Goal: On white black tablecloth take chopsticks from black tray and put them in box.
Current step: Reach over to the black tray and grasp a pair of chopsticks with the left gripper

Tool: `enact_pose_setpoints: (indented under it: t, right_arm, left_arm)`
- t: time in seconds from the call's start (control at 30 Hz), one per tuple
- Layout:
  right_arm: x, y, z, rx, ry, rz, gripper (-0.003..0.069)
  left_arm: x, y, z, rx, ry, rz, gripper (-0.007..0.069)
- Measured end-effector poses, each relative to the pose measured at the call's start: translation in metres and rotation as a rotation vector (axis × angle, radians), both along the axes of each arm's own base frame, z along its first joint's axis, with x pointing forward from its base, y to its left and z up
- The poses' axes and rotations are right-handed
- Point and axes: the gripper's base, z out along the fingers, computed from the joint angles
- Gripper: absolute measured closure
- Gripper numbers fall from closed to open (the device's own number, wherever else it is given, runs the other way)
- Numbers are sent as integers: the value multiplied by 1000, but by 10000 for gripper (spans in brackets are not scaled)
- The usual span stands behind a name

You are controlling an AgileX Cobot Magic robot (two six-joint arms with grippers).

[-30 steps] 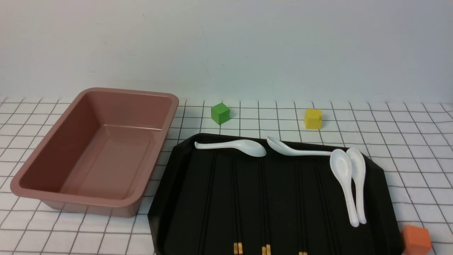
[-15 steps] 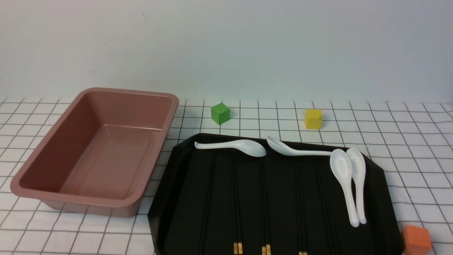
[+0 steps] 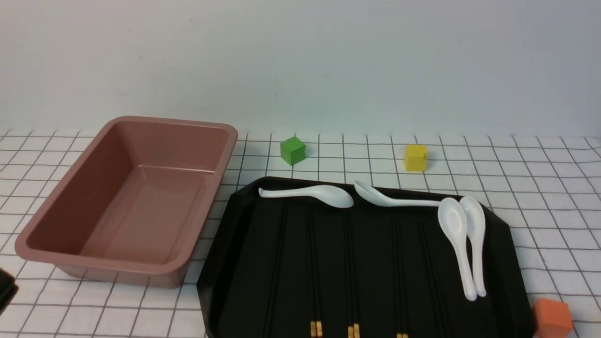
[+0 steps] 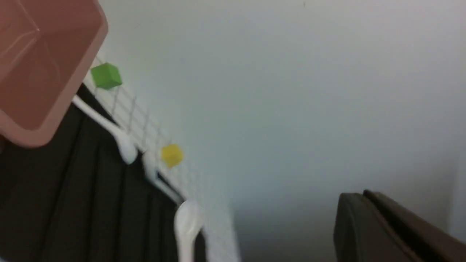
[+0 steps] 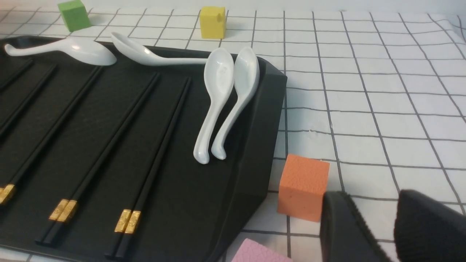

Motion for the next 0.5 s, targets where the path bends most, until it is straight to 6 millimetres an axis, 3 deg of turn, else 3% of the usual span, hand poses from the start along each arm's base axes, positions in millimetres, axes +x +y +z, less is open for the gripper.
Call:
enact_pose_setpoints:
  t: [0.07,0.1,0.2,0.23,0.3,0.43,0.47,0.5]
  right_arm:
    - [0,0,0,0,0,0,419]
    - [0,0,0,0,0,0,419]
    - [0,0,0,0,0,0,419]
    - [0,0,0,0,0,0,419]
    - [0,0,0,0,0,0,419]
    - [0,0,0,0,0,0,419]
    - [0,0,0,0,0,0,419]
    - [0,0,0,0,0,0,419]
  left_arm:
    - [10,-6,8,136,94,-70,637]
    - [25,-11,12,235,212,-134,637]
    - [49,-17,8,372,437,-237,637]
    - [72,-18,3,472,599,-308,637]
    - [107,-21,-4,561,735,-387,637]
    - [162,-37,-22,635,865,-536,637]
    - [176,-49,-27,661,874,-583,637]
    - [176,-51,-26,667,865,-586,637]
